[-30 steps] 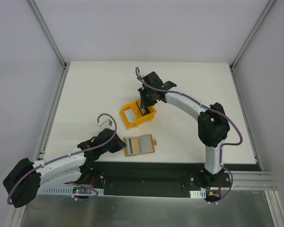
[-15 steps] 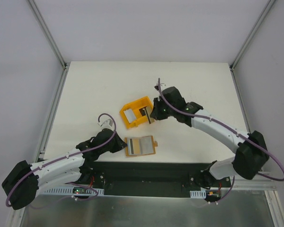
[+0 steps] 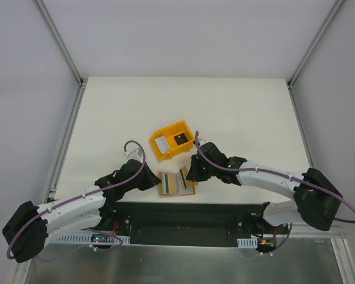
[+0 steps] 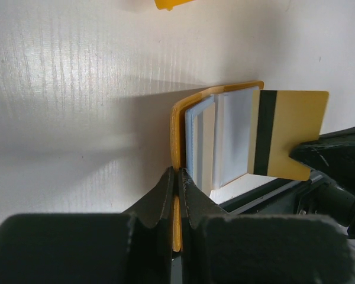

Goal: Put the credit cards into the card holder
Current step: Insert the credit card into the card holder.

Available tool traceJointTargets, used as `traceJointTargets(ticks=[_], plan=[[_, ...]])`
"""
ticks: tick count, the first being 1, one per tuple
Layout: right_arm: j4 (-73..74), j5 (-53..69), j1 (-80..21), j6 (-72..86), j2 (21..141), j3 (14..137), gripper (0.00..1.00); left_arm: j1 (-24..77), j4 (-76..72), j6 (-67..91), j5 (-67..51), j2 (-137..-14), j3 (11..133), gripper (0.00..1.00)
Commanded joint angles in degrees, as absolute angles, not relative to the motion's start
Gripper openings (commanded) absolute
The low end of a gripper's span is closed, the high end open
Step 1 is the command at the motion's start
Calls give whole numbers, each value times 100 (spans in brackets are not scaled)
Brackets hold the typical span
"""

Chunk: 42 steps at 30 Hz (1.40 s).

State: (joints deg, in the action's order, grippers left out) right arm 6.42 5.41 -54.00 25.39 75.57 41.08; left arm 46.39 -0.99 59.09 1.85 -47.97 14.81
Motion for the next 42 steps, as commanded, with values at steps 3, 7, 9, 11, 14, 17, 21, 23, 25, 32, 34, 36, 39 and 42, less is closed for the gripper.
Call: traceJointTargets(ticks=[3, 7, 9, 11, 14, 17, 21, 23, 25, 32, 34, 36, 39, 42], plan=[[-535, 905, -5449, 3207, 7883, 3789, 0, 4588, -114, 5906, 44, -4746, 1705, 0], [-677, 940, -5493, 3313, 8077, 3665, 0, 4579, -114, 5933, 9, -4772, 1784, 0], [-712, 923, -5511, 3331, 8156, 3621, 0, 4588, -114, 5898, 9, -4799, 1854, 0], [-721, 914, -5511, 3357, 8226, 3586, 0, 4588, -123, 5845, -167, -4877, 1951, 0], [-747, 958, -5537, 3384, 8376, 3595, 0, 4588, -167, 5748, -368, -5009, 2118, 0], [-756, 941, -5555, 3358, 8455, 3595, 0, 4605, -325, 5660, -649, -5272, 2302, 0], [-677, 853, -5546, 3279, 8482, 3630, 0, 4746, -571, 5555, -905, -5834, 2539, 0], [-397, 634, -5555, 3130, 8403, 3726, 0, 4781, -615, 5485, -975, -6107, 2662, 0], [-72, 370, -5546, 2954, 8245, 3805, 0, 4799, -606, 5528, -976, -6284, 2681, 0], [861, -650, -5458, 2426, 7454, 4131, 0, 4790, -563, 5651, -625, -6127, 2383, 0], [984, -624, -5405, 2356, 7357, 4210, 0, 4790, -492, 5765, -467, -5960, 2216, 0], [1080, -615, -5388, 2338, 7321, 4271, 0, 4781, -457, 5888, -335, -5740, 1979, 0], [1405, -764, -5396, 2347, 7295, 4368, 0, 4790, -448, 5976, -246, -5511, 1732, 0], [1599, -949, -5396, 2347, 7094, 4386, 0, 4790, -431, 6020, -194, -5388, 1626, 0]])
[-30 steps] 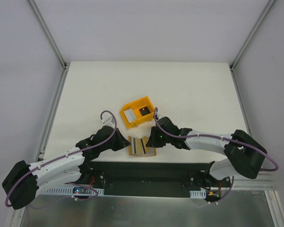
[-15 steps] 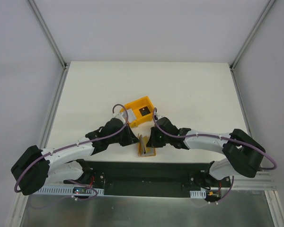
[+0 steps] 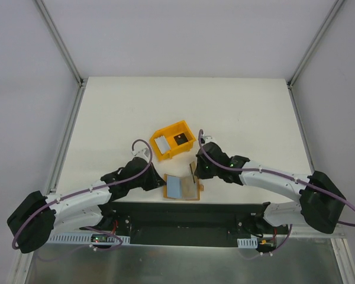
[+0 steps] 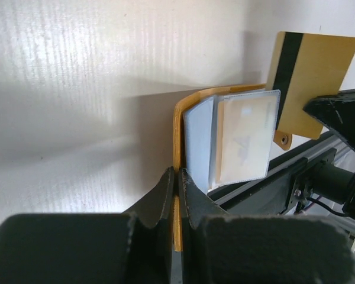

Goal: Put the credit cards into the card holder
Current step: Insert the credit card into the card holder.

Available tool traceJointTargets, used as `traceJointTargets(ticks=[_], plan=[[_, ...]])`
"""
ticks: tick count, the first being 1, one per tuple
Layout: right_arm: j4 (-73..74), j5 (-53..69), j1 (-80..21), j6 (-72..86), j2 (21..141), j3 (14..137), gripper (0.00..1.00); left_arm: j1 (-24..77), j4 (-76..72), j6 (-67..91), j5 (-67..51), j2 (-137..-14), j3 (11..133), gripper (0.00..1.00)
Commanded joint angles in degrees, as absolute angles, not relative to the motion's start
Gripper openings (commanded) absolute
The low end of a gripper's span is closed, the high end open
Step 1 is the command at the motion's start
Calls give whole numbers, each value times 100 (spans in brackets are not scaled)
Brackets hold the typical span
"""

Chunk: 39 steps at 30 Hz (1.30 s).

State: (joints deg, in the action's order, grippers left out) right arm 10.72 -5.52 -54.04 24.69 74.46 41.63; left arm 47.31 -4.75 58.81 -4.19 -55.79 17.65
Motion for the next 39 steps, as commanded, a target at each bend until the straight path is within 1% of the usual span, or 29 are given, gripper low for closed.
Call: traceJointTargets(ticks=[1, 6, 8, 10, 15, 20, 39], plan=[[1617, -975, -5396, 2347, 6980, 4386, 0, 4790, -431, 6029, -176, -5362, 1600, 0], [1766, -1107, -5405, 2373, 6408, 4438, 0, 4781, -422, 6196, -44, -5396, 1486, 0], [1671, -898, -5405, 2434, 6294, 4395, 0, 4781, -413, 6310, -35, -5405, 1459, 0], [1320, -468, -5396, 2566, 6293, 4237, 0, 4781, -439, 6424, 210, -5379, 1415, 0], [-277, 579, -5475, 3435, 6626, 3403, 0, 4790, -545, 6679, 413, -5379, 1310, 0], [-1211, 826, -5572, 3726, 7022, 3015, 0, 4781, -817, 6873, 387, -5563, 1204, 0], [-2091, 958, -5388, 3797, 8200, 2391, 0, 4790, -1046, 7022, 387, -5836, 1037, 0]])
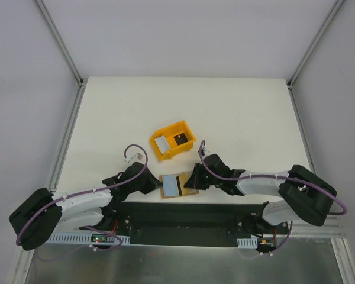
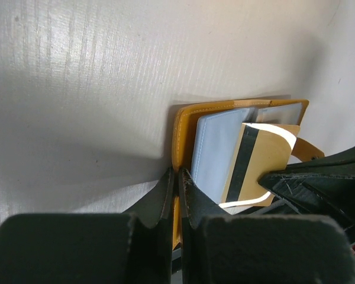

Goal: Put the credit cards into the card holder
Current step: Insert the credit card into the card holder.

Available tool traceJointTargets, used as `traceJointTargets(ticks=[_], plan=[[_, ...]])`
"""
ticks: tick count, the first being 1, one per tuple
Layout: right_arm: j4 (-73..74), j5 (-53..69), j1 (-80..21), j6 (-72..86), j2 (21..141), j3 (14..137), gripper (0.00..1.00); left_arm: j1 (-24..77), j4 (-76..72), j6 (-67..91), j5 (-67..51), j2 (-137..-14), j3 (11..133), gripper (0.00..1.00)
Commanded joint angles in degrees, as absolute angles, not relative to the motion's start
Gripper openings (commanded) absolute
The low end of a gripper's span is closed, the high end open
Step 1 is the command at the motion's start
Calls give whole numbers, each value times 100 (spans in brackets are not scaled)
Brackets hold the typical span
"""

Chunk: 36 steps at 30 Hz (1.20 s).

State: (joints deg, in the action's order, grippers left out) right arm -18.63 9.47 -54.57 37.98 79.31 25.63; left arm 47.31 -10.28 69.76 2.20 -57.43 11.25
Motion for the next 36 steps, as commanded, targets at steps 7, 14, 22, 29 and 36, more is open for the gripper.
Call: traceJointTargets(ticks=[7, 14, 22, 29, 36], plan=[[-2189, 923, -5291, 3806, 8359, 2312, 0, 4781, -1046, 7040, 387, -5801, 976, 0], [-2206, 774, -5028, 3779, 8367, 2276, 0, 4790, -1055, 7040, 396, -5766, 949, 0], [-2382, 914, -5080, 3858, 8622, 2399, 0, 4790, -1063, 7031, 378, -5783, 967, 0], [-2382, 809, -5238, 4096, 8587, 2294, 0, 4790, -1116, 7058, 396, -5792, 967, 0], [-2312, 844, -5282, 4210, 8473, 2241, 0, 4790, -1125, 7075, 413, -5783, 958, 0]])
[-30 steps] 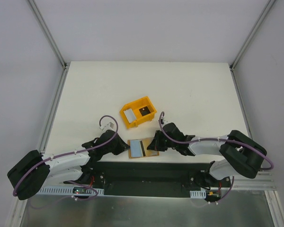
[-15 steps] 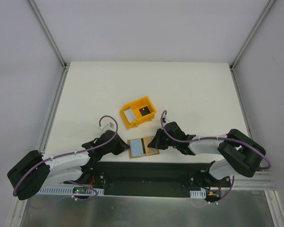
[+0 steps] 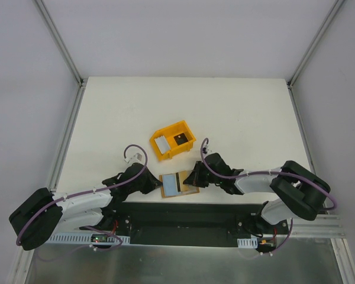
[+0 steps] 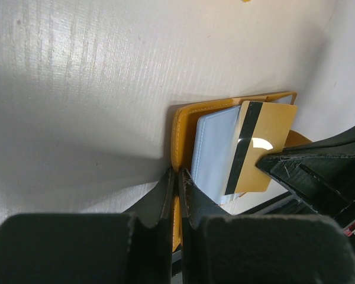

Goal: Put the credit cards into the card holder
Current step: Insert the credit card into the card holder.

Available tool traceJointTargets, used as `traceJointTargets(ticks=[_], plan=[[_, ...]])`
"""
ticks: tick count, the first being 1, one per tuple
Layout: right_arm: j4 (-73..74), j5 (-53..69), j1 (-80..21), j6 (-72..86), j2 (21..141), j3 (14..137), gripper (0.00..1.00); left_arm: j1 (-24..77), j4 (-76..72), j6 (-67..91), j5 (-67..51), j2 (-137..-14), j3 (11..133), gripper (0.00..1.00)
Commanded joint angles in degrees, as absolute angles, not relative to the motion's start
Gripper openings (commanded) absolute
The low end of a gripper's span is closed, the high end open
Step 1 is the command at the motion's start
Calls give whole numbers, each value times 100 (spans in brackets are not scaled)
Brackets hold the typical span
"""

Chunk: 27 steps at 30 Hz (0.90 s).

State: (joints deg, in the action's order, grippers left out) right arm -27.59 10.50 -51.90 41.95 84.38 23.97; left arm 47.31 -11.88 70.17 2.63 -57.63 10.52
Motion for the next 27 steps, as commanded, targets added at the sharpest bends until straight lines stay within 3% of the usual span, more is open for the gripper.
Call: traceJointTargets(ticks=[1, 27], plan=[[-2251, 809, -5291, 4210, 8429, 2224, 0, 4781, -1125, 7075, 439, -5775, 949, 0], [-1793, 1037, -5300, 4087, 8314, 2355, 0, 4790, -1204, 7392, 774, -5467, 624, 0]])
